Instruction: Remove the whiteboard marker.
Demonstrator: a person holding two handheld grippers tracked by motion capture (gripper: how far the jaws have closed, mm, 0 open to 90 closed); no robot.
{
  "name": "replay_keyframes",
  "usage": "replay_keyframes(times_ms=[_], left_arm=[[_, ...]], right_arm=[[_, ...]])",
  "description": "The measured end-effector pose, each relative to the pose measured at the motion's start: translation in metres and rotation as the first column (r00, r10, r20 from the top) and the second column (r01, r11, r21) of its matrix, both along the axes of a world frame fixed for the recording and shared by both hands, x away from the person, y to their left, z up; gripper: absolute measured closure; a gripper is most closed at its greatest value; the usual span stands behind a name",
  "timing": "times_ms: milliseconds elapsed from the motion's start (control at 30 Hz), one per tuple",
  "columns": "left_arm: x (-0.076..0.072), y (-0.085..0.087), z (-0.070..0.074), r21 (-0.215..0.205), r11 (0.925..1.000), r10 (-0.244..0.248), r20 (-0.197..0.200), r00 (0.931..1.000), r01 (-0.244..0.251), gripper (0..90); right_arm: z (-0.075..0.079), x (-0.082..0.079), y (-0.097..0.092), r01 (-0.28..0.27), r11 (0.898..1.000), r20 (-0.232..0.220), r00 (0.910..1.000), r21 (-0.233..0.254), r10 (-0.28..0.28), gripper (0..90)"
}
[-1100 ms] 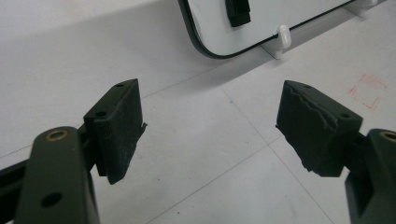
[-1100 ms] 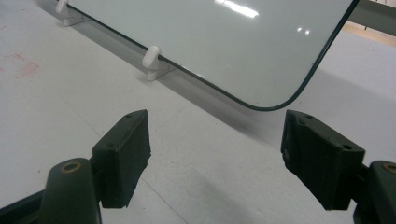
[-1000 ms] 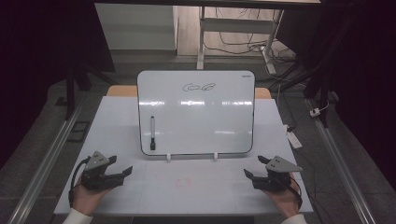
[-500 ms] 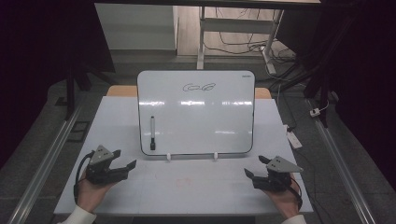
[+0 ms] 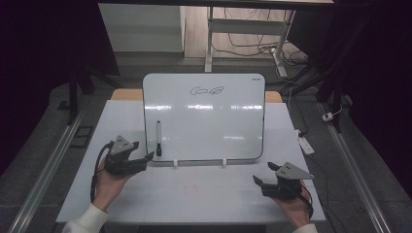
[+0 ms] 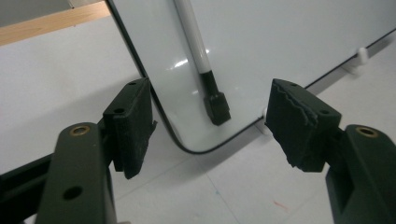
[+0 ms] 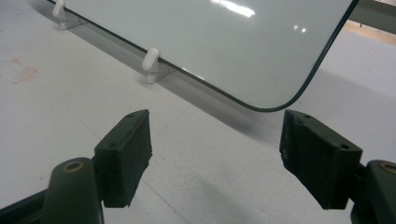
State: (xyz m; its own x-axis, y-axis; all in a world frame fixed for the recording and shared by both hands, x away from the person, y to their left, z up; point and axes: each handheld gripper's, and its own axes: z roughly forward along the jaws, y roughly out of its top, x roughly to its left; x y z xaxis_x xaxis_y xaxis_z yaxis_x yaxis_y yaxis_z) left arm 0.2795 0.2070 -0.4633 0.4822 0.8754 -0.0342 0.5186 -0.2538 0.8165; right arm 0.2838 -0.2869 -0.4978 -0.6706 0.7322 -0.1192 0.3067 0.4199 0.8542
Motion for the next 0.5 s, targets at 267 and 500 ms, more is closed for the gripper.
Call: replay_keyframes(times_ms=[267, 500], left_arm=[[0.018, -0.020, -0.009, 0.052, 0.9983, 0.025, -0.005, 0.9997, -0.025, 42.8], [0.031, -0.030, -0.018, 0.083, 0.9946, 0.063, -0.005, 0.9980, -0.062, 51.7]], right_arm=[[-0.002, 0.000, 0.001, 0.004, 1.000, -0.005, 1.0000, 0.000, -0.004, 24.7], [-0.002, 0.000, 0.001, 0.006, 1.000, -0.008, 1.0000, -0.005, -0.006, 24.7]])
